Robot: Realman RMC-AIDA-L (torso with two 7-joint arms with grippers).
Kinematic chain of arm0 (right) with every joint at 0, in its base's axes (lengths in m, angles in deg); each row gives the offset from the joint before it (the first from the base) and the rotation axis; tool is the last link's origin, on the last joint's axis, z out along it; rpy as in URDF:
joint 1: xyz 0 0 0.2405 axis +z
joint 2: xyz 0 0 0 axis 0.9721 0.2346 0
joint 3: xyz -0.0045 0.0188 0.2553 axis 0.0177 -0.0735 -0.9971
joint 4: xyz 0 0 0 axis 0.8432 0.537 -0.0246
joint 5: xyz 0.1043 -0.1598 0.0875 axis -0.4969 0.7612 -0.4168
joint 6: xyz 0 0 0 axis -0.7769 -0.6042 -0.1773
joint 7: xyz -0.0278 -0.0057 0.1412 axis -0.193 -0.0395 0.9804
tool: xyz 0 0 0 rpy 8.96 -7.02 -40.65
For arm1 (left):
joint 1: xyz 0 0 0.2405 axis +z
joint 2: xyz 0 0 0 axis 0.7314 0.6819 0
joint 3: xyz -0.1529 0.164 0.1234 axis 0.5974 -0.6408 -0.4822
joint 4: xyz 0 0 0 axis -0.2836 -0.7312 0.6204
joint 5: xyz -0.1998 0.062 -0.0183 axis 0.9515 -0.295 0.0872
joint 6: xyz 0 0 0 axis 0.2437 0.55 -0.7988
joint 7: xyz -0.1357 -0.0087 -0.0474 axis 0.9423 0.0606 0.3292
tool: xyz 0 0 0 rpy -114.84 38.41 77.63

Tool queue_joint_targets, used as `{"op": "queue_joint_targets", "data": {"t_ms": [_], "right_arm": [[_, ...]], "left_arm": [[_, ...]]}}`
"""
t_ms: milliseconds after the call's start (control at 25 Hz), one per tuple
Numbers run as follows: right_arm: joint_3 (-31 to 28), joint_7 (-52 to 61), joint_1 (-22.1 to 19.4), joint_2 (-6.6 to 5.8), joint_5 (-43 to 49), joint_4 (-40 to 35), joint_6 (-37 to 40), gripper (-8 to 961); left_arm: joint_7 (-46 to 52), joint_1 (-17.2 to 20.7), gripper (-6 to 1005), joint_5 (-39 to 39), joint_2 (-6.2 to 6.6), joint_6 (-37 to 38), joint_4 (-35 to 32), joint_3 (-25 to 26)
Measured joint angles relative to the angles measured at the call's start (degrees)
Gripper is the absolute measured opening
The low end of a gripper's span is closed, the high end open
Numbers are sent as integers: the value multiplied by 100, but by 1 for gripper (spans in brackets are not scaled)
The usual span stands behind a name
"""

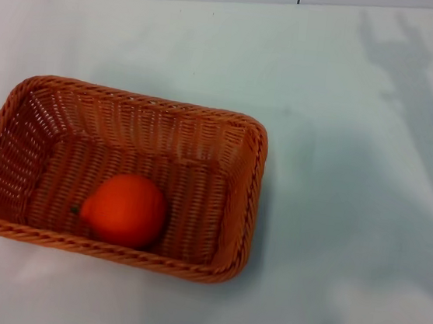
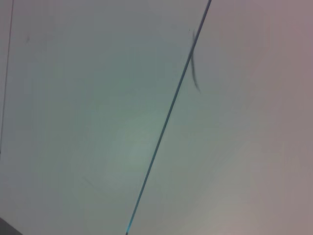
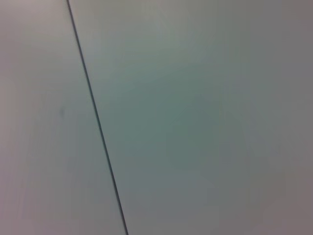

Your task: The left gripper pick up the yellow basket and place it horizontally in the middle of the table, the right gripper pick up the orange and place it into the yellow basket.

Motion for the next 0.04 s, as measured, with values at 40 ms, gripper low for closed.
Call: {"op": "queue_joint_targets", "data": {"t_ms": [40], "right_arm": [[-14,-3,4,2,-2,16,-1,690]], "left_arm": [[-2,-1,570,0,-1,0,13,0]]}}
